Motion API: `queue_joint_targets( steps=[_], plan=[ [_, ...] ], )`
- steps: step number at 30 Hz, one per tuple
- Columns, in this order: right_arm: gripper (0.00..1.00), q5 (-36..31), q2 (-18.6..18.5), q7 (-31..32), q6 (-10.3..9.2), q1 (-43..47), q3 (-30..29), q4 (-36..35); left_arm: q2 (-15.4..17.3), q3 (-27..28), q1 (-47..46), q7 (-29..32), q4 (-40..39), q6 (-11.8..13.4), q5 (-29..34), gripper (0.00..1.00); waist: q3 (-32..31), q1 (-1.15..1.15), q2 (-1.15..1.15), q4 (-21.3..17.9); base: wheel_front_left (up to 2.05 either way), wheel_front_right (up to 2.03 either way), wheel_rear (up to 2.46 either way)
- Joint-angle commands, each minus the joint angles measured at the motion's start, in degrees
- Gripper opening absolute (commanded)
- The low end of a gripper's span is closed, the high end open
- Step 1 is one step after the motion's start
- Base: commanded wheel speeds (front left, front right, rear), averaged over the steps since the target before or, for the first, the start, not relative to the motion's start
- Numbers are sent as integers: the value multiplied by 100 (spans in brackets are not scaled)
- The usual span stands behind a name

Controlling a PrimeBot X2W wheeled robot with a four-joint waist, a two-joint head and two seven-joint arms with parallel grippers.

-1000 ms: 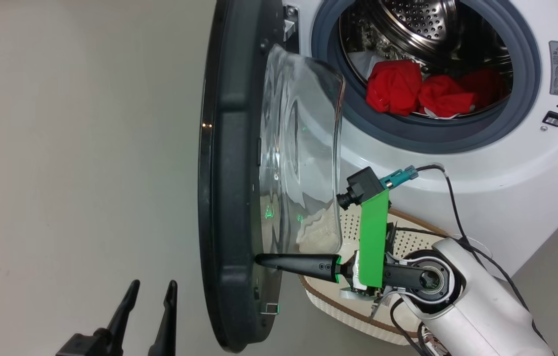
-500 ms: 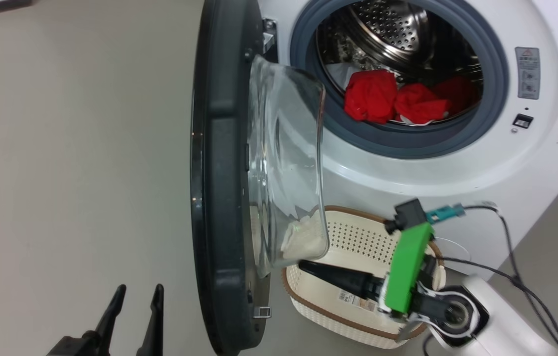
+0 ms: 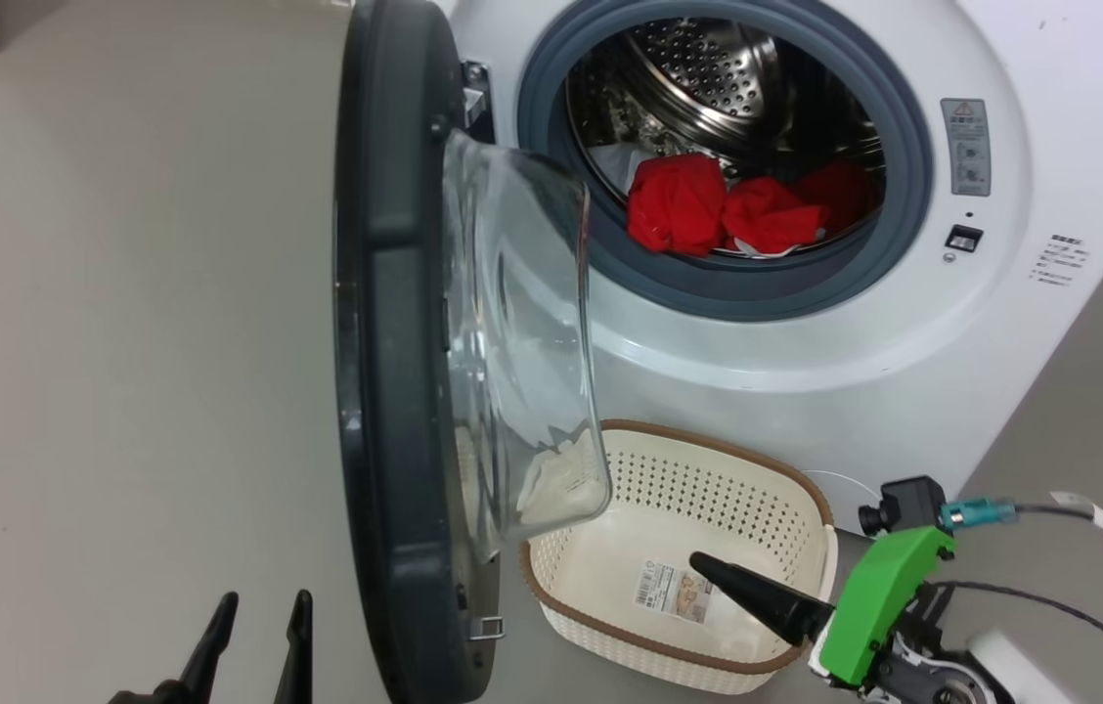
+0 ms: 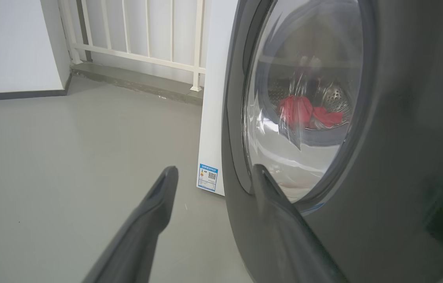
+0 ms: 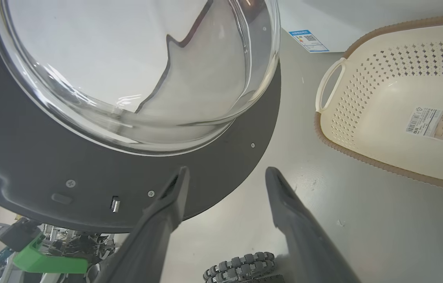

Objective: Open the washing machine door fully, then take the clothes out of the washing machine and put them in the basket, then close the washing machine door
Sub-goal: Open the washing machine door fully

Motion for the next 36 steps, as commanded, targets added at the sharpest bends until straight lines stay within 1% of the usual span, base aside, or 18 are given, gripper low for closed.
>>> queue_joint_targets(
  steps=[1, 5, 8, 16, 22, 26, 28, 30, 31, 32, 36],
  plan=[
    [100, -79, -60, -105, 30, -5, 68, -128, 36, 207, -75, -70, -129, -31, -8, 100, -15, 0, 0, -43, 0, 0, 0],
    [100, -350, -242, -658, 30, 74, 159, -72, 36, 192, -36, -70, -137, -32, -33, 100, -8, 0, 0, -90, 0, 0, 0],
    [100, -632, -408, -1063, 30, 110, 328, -16, 36, 192, -40, -70, -136, -32, -40, 100, 2, 0, 0, -110, 0, 0, 0],
    [100, -1136, -729, -2223, 30, 111, 721, 222, 36, 190, -39, -70, -119, -32, -36, 100, 12, 0, 0, -141, 0, 0, 0],
    [100, -1482, -833, -3189, 30, 17, 913, 578, 36, 201, -31, -70, -111, -33, -50, 100, 30, 0, 0, -153, 0, 0, 0],
    [100, -1884, -894, -3518, 30, -99, 998, 808, 36, 206, -38, -70, -102, -33, -69, 100, 55, 0, 0, -167, 0, 0, 0],
    [100, -2087, -870, -3576, 30, -124, 906, 943, 36, 209, -53, -70, -87, -33, -80, 100, 67, 0, 0, -170, 0, 0, 0],
    [100, -2547, -780, -3592, 30, -133, 499, 910, 36, 230, -70, -70, -88, -33, -98, 100, 91, 0, 0, -185, 0, 0, 0],
    [100, -3111, -604, -3594, 30, 22, -66, 704, 36, 232, -83, -70, -89, -33, -107, 100, 110, 0, 0, -192, 0, 0, 0],
    [100, -3111, -604, -3594, 30, 22, -66, 704, 36, 232, -83, -70, -89, -33, -107, 100, 110, 0, 0, -192, 0, 0, 0],
    [100, -3855, -357, -3595, 30, 300, -693, 361, 36, 229, -104, -70, -100, -33, -102, 100, 134, 0, 0, -190, 0, 0, 0]
  ],
)
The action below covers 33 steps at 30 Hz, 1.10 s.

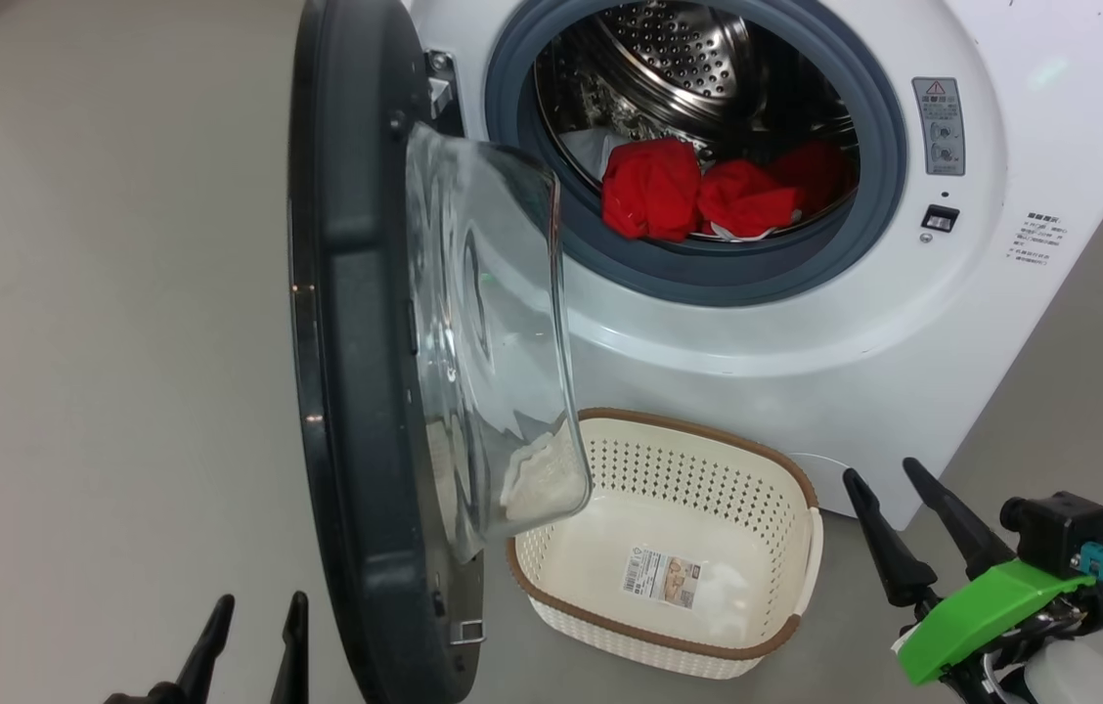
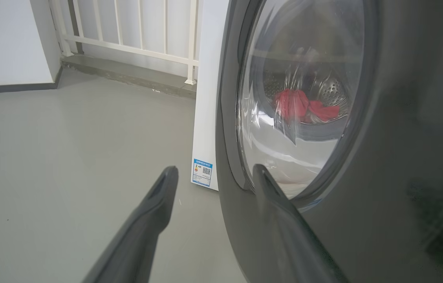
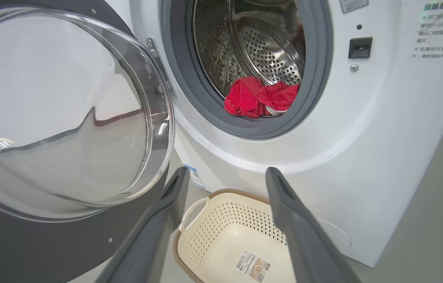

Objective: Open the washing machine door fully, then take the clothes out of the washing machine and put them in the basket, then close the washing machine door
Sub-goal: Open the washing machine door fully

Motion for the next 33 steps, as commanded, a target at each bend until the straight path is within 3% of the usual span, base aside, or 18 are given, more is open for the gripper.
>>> queue_joint_targets(
  steps=[1, 9, 27, 28, 29, 33],
  plan=[
    [100, -204, -10, -76, 29, 87, -63, -205, 36, 205, -126, -70, -135, -32, 11, 100, 6, 0, 0, 0, 0, 0, 0],
    [100, -1118, 462, -77, 29, 519, -964, -856, 36, 209, -144, -70, -235, -32, 76, 100, 38, 0, 0, 16, 0, 0, 0],
    [100, -1494, 645, -77, 29, 769, -1142, -646, 36, 255, -152, -70, -312, -32, 71, 100, 13, 0, 0, 35, 0, 0, 0],
    [100, -1492, 646, -77, 29, 770, -1148, -646, 36, 288, -162, -70, -354, -32, 34, 74, 6, 0, 0, 35, 0, 0, 0],
    [100, -1490, 649, -77, 29, 772, -1155, -649, 36, 338, -176, -70, -407, -32, 2, 0, 0, 0, 0, 37, 0, 0, 0],
    [100, -1494, 657, -77, 29, 792, -1180, -667, 36, 660, -283, -70, -902, -26, -110, 0, -26, 0, 0, 50, 0, 0, 0]
  ],
)
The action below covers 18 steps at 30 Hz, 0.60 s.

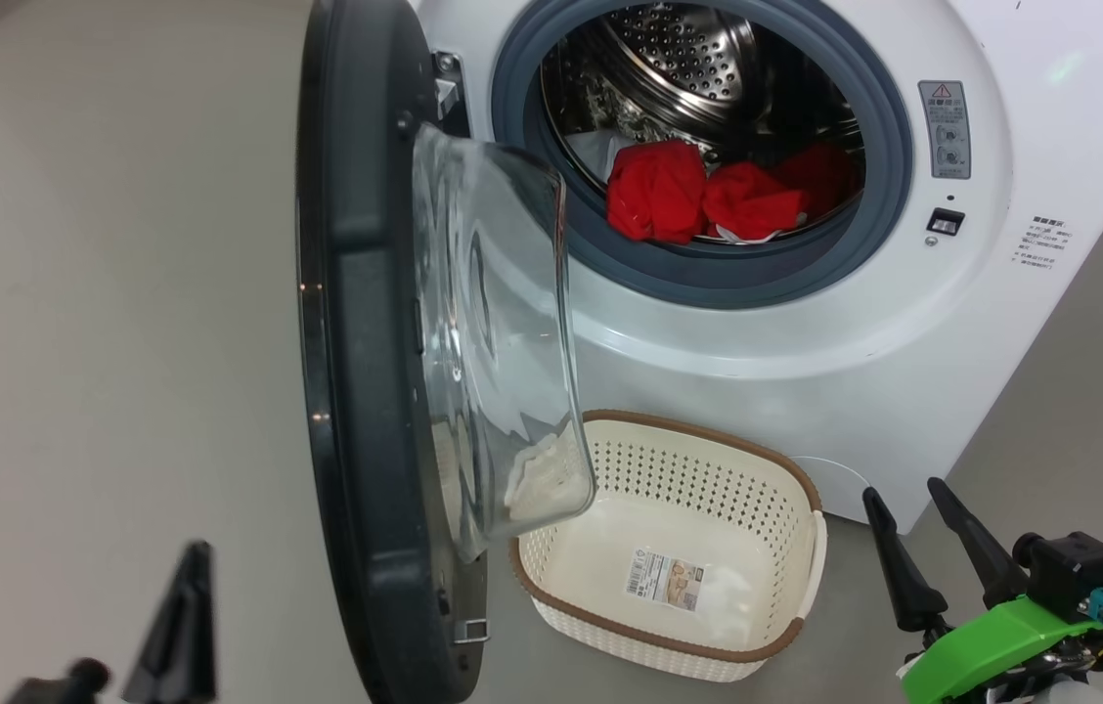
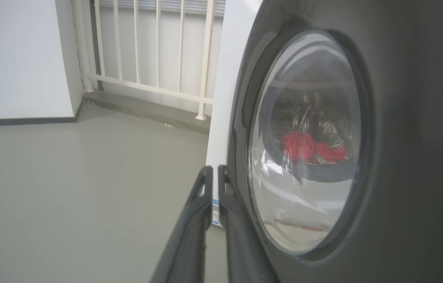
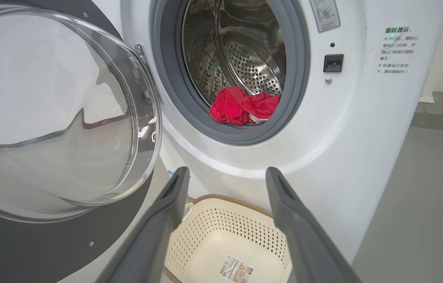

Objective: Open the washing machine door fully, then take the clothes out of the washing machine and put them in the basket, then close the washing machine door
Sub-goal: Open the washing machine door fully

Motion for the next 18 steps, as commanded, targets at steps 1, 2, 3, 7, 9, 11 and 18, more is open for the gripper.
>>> queue_joint_targets(
  steps=[1, 2, 3, 7, 9, 11, 18],
  plan=[
    [100, -46, -38, -69, 29, 48, 64, -140, 50, 331, -278, -69, -408, -22, -42, 0, -11, 0, 0, 6, 0, 0, 0],
    [100, -46, -37, -69, 29, 56, 60, -145, 50, 408, -316, -69, -637, -20, -57, 0, -18, 0, 0, 8, 0, 0, 0],
    [100, -46, -37, -69, 29, 67, 56, -151, 50, 459, -350, -69, -896, -7, -70, 0, -24, 0, 0, 11, 0, 0, 0],
    [100, -45, -39, -69, 29, 93, 61, -166, 50, 505, -428, -69, -1773, 48, -187, 0, -40, 0, 0, 7, 0, 0, 0],
    [100, -43, -40, -69, 29, 104, 64, -168, 50, 393, -418, -69, -2338, 71, -300, 0, -52, 0, 0, 2, 0, 0, 0],
    [100, -42, -36, -69, 29, 115, 66, -171, 50, 104, -360, -69, -2832, 62, -329, 0, -66, 0, 0, -7, 0, 0, 0],
    [100, -25, -25, -69, 29, 146, 77, -170, 50, -1622, 18, -69, -3194, 12, -300, 0, -91, 0, 0, 1, 0, 0, 0]
  ],
)
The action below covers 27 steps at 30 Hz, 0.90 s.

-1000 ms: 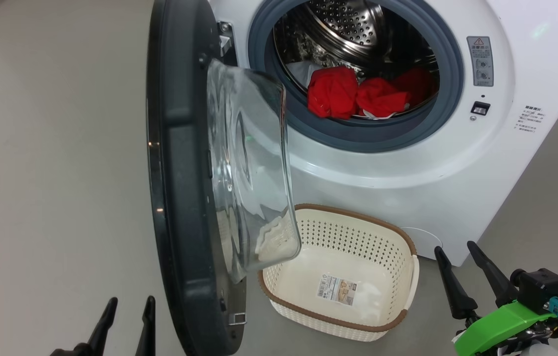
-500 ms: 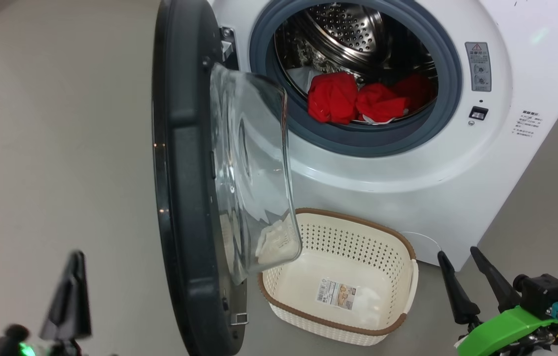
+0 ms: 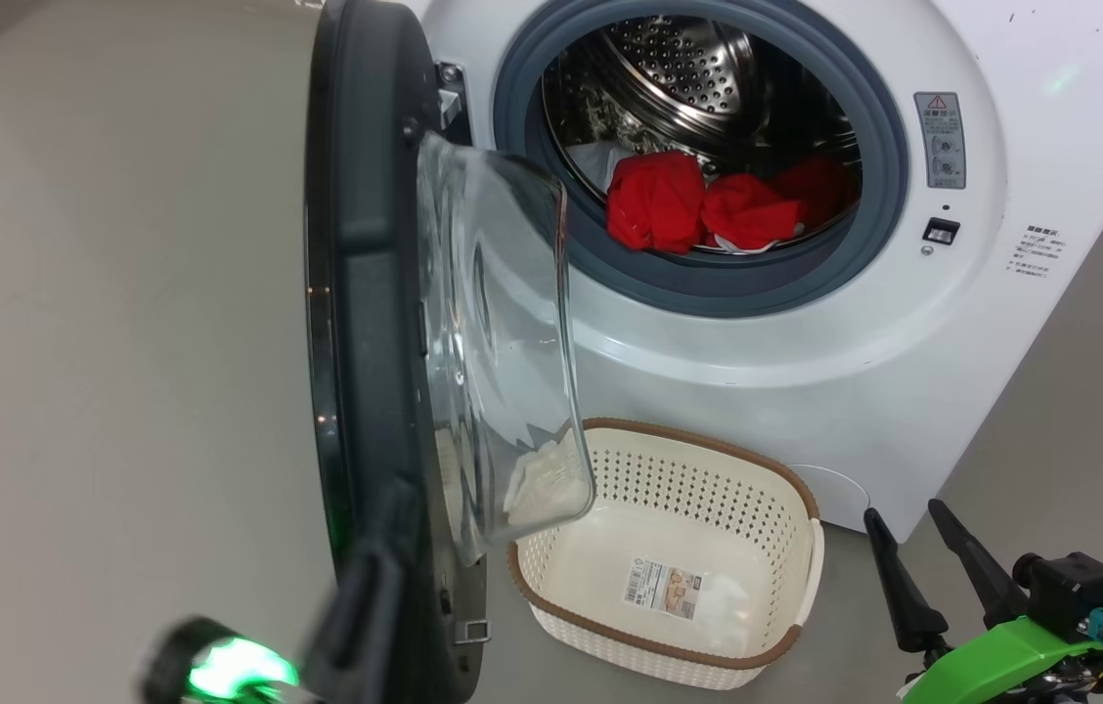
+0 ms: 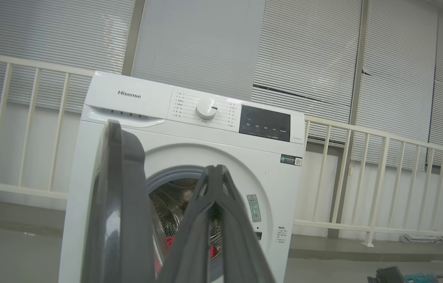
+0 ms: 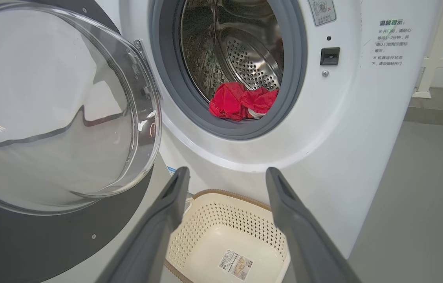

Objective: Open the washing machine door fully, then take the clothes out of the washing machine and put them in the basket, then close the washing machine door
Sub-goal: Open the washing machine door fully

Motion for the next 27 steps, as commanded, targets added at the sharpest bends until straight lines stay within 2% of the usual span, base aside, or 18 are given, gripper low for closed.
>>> queue_joint_targets(
  steps=[1, 5, 10, 14, 21, 27],
  plan=[
    [100, -23, -53, -69, 29, -58, 125, -135, 30, 79, -55, -22, -36, -4, -9, 0, 2, 0, 0, -3, 0, 0, 0],
    [100, -9, -50, -69, 29, -89, 170, -113, 30, -570, 102, -18, 799, -20, -258, 0, 2, 0, 0, -30, 0, 0, 0],
    [100, -1, -42, -69, 29, -105, 185, -98, 31, -862, 69, 235, 1813, -18, -517, 0, 15, 0, 0, -55, 0, 0, 0],
    [100, -5, -40, -69, 29, -99, 164, -105, 31, -775, -41, 215, 2255, 92, -579, 0, 11, 0, 0, -68, 0, 0, 0],
    [100, -21, -26, -69, 29, -92, 115, -129, 44, -418, -165, 112, 2576, 403, -607, 0, 19, 0, 0, -53, 0, 0, 0],
    [100, -29, -7, -69, 29, -90, 111, -154, 114, -133, -229, 62, 2772, 514, -684, 0, 18, 0, 0, -37, 0, 0, 0]
  ],
)
